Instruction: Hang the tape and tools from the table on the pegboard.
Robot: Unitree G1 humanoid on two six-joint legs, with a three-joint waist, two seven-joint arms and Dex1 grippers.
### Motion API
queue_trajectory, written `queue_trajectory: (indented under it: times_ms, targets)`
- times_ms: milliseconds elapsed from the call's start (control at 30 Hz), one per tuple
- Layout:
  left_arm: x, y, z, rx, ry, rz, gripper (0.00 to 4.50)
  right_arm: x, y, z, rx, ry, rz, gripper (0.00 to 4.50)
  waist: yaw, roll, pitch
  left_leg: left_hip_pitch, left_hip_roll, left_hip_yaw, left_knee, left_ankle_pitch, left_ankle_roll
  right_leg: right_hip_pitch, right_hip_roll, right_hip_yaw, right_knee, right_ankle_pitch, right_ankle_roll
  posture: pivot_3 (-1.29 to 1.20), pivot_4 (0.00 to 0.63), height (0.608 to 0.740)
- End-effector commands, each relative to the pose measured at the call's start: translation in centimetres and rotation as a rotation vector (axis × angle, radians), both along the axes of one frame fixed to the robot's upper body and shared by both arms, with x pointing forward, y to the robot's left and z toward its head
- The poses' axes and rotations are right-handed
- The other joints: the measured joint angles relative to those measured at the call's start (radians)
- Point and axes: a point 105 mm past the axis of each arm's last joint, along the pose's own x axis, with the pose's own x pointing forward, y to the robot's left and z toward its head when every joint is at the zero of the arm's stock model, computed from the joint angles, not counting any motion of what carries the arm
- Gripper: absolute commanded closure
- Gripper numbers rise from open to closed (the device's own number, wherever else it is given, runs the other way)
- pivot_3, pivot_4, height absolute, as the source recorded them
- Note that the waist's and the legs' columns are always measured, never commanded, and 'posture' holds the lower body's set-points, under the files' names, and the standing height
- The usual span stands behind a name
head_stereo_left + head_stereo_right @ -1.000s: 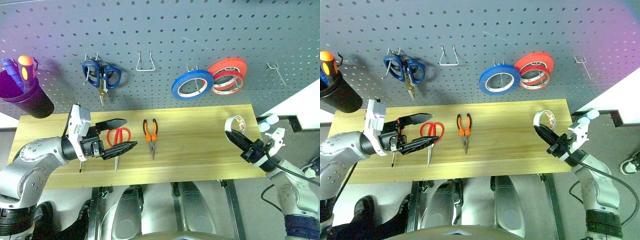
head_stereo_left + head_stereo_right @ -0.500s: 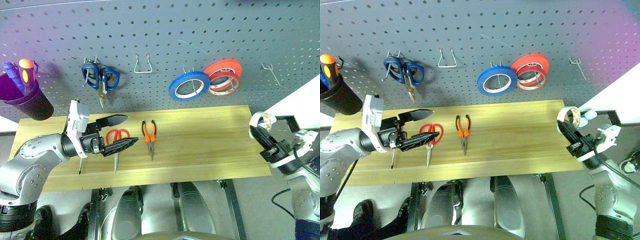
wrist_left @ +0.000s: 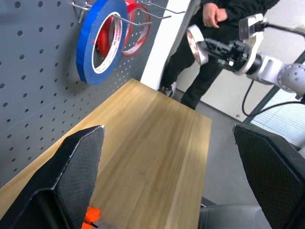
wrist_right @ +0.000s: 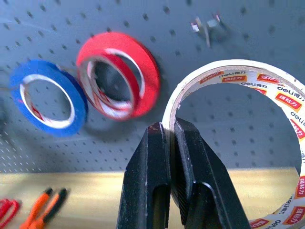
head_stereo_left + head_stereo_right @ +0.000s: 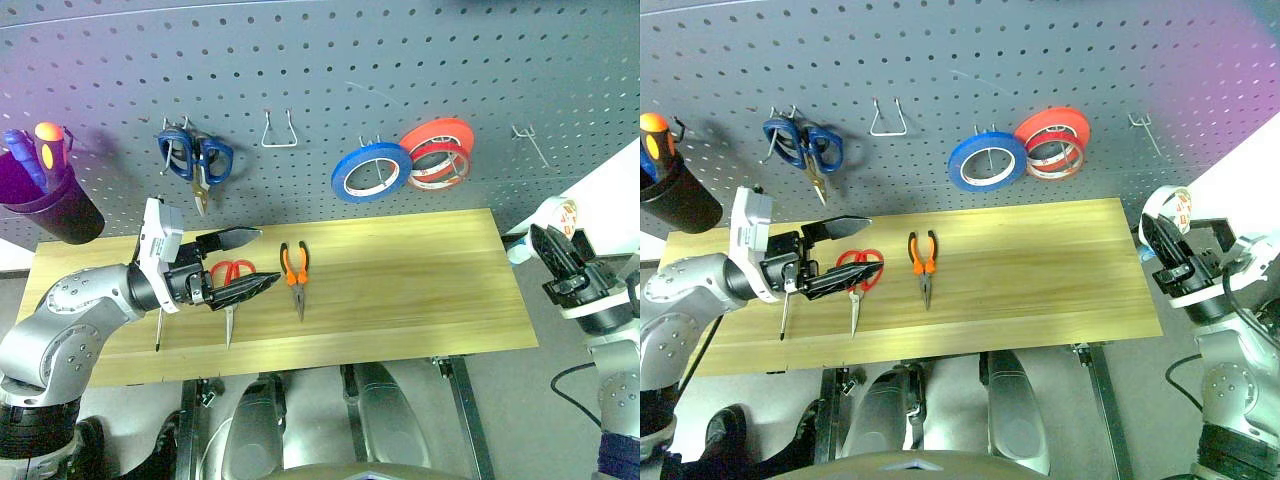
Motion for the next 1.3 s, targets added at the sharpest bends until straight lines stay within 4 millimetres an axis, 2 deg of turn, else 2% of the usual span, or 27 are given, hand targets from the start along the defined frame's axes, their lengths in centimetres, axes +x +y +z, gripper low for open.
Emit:
queue_trajectory:
  times_ms: [33,267,700,933,1167,1300]
  targets:
    - [-0.1,-0.2,0.5,-0.006,-0.032,-0.014,0.00,-0.6,0.0,2.7,-0.036,-0.080,-0.011,4.41,0.001,0.000,0.000,0.000,0.000,0.000,0.001,0.000,0.000,0.000,0.000,0.000,0.000,0.000,0.000,-0.19,0.279,0.733]
    - [0.0,-0.3,0.5,-0.005,-0.035,-0.018,0.00,-0.4,-0.3,3.9,-0.031,-0.110,-0.023,4.41,0.000,0.000,0.000,0.000,0.000,-0.001,0.008,0.000,0.000,0.000,0.000,0.000,0.002,0.001,0.001,-0.19,0.280,0.733]
    - [0.1,-0.5,0.6,-0.014,-0.043,-0.006,0.00,1.5,0.2,3.8,-0.056,-0.111,-0.004,4.41,0.000,0.000,0.000,0.000,0.000,-0.002,0.008,0.000,0.001,0.006,0.000,0.000,0.001,0.001,0.001,-0.17,0.277,0.733]
    - [-0.1,-0.7,0.7,-0.021,-0.039,-0.002,0.00,3.3,0.5,2.6,-0.067,-0.085,0.022,4.41,0.001,0.000,0.000,0.000,0.000,-0.002,0.008,0.000,0.001,0.006,0.000,0.000,0.001,0.001,0.001,-0.15,0.280,0.733]
    - [-0.4,-0.8,0.8,-0.023,-0.034,0.008,0.00,6.3,-0.2,2.0,-0.113,-0.091,-0.044,4.41,0.002,-0.001,-0.001,0.001,0.000,-0.002,0.008,0.000,0.000,0.006,0.000,0.000,0.001,0.001,0.001,-0.12,0.285,0.733]
    - [-0.5,-0.8,0.9,-0.024,-0.034,0.011,0.00,7.3,0.4,1.4,-0.129,-0.074,-0.028,4.41,0.003,-0.001,-0.001,0.001,0.000,-0.002,0.008,0.000,0.000,0.006,0.000,0.000,0.002,0.001,0.001,-0.11,0.286,0.733]
